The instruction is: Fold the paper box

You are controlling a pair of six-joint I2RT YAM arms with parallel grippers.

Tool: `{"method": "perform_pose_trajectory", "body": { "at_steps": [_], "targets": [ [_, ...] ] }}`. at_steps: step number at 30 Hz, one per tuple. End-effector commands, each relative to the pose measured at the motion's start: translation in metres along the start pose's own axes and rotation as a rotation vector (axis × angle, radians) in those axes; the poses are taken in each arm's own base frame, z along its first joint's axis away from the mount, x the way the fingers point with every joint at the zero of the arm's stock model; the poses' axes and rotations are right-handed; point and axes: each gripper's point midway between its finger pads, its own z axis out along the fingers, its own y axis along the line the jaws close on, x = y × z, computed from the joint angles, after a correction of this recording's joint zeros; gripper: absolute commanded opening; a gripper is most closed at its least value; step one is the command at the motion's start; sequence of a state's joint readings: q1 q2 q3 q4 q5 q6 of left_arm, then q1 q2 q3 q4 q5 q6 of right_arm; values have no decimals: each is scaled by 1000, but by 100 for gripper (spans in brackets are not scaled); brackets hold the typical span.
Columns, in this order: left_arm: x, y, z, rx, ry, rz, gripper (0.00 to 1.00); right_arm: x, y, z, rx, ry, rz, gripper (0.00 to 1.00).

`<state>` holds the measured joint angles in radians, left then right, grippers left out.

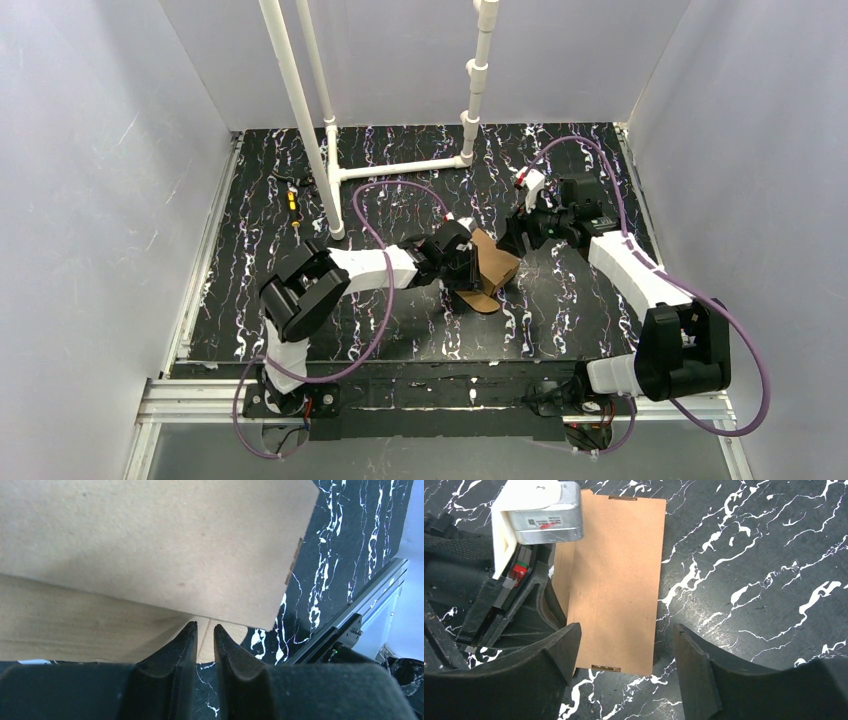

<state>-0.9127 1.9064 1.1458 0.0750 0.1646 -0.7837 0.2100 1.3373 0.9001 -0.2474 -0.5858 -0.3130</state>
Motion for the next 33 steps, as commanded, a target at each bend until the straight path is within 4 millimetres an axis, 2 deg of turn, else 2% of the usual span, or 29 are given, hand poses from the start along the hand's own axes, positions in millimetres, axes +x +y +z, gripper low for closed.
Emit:
{"method": "perform_pose_trajectory", "body": {
  "at_steps": [1,4,5,7,9,11,12,16,19,24,30,33],
  "targets": [
    [-17,-12,-28,9,-98,47,18,-4,8,-7,-54,-5,-59,79],
    [-15,11,-59,-61,-178,99,20,-1,17,-8,-117,5,-91,82],
    [-14,20,-76,-89,-218,117,22,1,19,-7,-138,14,-103,83],
    [-11,43,-100,-155,-278,153,34,5,24,-5,-167,36,-131,83],
    [-10,64,-120,-202,-347,161,56,5,26,0,-170,65,-167,83],
    [-9,81,-133,-211,-389,132,89,2,29,8,-164,98,-205,84],
    [-10,89,-137,-201,-394,100,97,0,31,13,-161,119,-225,84],
    [-13,103,-139,-55,-354,-32,98,-10,37,39,-144,214,-312,85],
    [-20,109,-137,-43,-356,-74,98,-14,42,64,-95,281,-359,82],
    [-26,114,-128,-58,-349,-119,83,-9,46,93,-73,333,-340,60],
    [-31,123,-116,-82,-344,-141,69,9,45,101,-79,380,-327,40],
    [-38,126,-111,-90,-348,-144,64,24,48,103,-103,410,-313,31]
  ]
}}
